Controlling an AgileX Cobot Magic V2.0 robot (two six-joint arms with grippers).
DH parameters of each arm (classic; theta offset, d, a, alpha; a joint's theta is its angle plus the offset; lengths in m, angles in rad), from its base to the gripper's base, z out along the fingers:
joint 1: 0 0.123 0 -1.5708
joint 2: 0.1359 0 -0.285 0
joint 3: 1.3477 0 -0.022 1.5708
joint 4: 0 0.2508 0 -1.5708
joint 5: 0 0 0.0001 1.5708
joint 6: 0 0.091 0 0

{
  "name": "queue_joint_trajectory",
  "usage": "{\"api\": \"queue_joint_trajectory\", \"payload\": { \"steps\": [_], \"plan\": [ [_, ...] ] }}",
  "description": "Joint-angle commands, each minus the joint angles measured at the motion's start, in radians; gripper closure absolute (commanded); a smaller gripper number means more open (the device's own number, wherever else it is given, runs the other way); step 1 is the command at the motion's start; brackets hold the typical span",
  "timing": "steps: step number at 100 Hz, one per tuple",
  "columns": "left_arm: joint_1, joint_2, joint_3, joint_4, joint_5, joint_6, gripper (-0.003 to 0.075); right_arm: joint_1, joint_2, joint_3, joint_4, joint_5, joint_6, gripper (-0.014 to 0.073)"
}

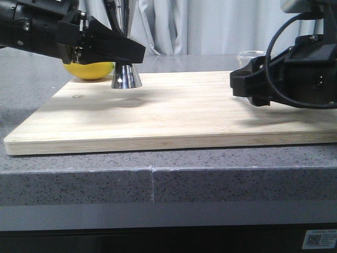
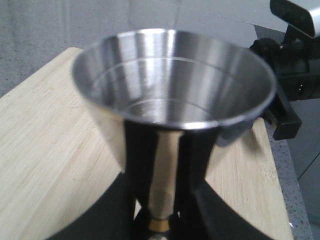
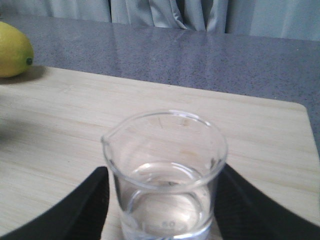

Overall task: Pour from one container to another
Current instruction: 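Close the right gripper around the glass beaker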

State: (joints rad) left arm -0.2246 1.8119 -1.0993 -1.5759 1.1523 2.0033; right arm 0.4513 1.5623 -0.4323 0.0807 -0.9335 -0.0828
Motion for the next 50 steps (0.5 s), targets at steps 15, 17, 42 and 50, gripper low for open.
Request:
{"api": "queue_joint_trajectory", "payload": {
  "steps": [15, 17, 42, 50],
  "plan": [
    [-0.010, -0.056, -0.028, -0.068, 0.062, -0.003, 0.0687, -0.003, -0.025, -0.025, -0.011, -0.083, -0.002, 0.0284],
    [-0.010, -0.056, -0.028, -0.068, 0.062, -0.003, 0.0687, -0.003, -0.025, -0.025, -0.011, -0.083, -0.002, 0.0298],
    [-0.010, -0.056, -0.028, -0.066, 0.065, -0.003, 0.0687, -0.003, -0.025, -0.025, -0.011, -0.090, -0.002, 0.0358],
    [-0.010, -0.056, -0.028, -0.066, 0.068, -0.003, 0.0687, -0.003, -0.025, -0.025, -0.011, -0.092, -0.002, 0.0358]
  ]
}}
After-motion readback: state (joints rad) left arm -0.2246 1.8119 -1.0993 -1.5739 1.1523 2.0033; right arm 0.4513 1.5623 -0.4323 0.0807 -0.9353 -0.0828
